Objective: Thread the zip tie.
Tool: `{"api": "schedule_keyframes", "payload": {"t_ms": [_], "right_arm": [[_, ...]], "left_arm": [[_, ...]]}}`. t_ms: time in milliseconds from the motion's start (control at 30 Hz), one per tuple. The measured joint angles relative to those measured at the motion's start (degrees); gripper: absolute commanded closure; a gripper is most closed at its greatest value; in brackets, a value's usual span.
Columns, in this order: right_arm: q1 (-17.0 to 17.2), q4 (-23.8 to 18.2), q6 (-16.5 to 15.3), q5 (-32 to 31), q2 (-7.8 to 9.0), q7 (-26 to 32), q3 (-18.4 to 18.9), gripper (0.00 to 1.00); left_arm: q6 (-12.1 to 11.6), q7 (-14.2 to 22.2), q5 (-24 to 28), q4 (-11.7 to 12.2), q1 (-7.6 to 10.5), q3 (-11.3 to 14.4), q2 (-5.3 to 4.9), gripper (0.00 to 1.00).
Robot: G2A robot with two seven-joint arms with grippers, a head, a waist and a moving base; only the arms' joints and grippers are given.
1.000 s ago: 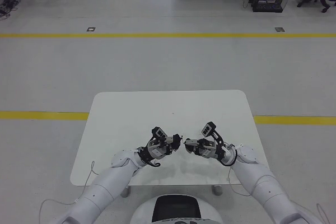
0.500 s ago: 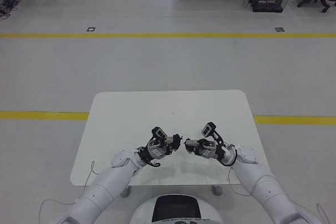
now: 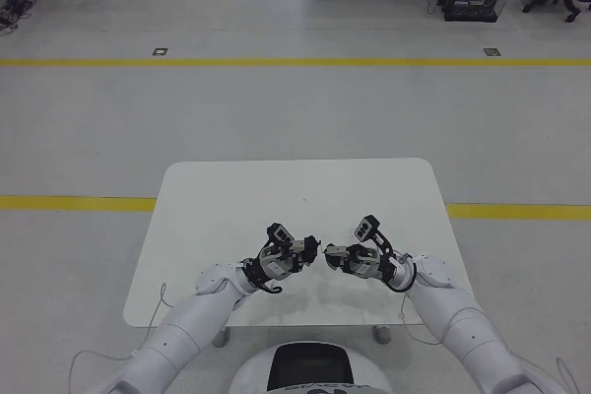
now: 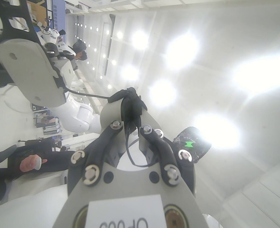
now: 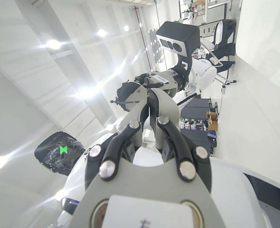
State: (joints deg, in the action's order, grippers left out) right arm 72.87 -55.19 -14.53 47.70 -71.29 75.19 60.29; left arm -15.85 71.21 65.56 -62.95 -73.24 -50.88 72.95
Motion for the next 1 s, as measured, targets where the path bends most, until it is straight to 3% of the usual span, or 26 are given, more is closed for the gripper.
{"api": "schedule_keyframes", "payload": {"t_ms": [1000], "right_arm": [[-0.3, 1.5, 0.2, -1.6, -0.3, -1.0, -0.3, 1.0]], "left_arm": [[0.0, 0.0, 0.0, 0.0, 0.0, 0.0, 0.0, 1.0]]}}
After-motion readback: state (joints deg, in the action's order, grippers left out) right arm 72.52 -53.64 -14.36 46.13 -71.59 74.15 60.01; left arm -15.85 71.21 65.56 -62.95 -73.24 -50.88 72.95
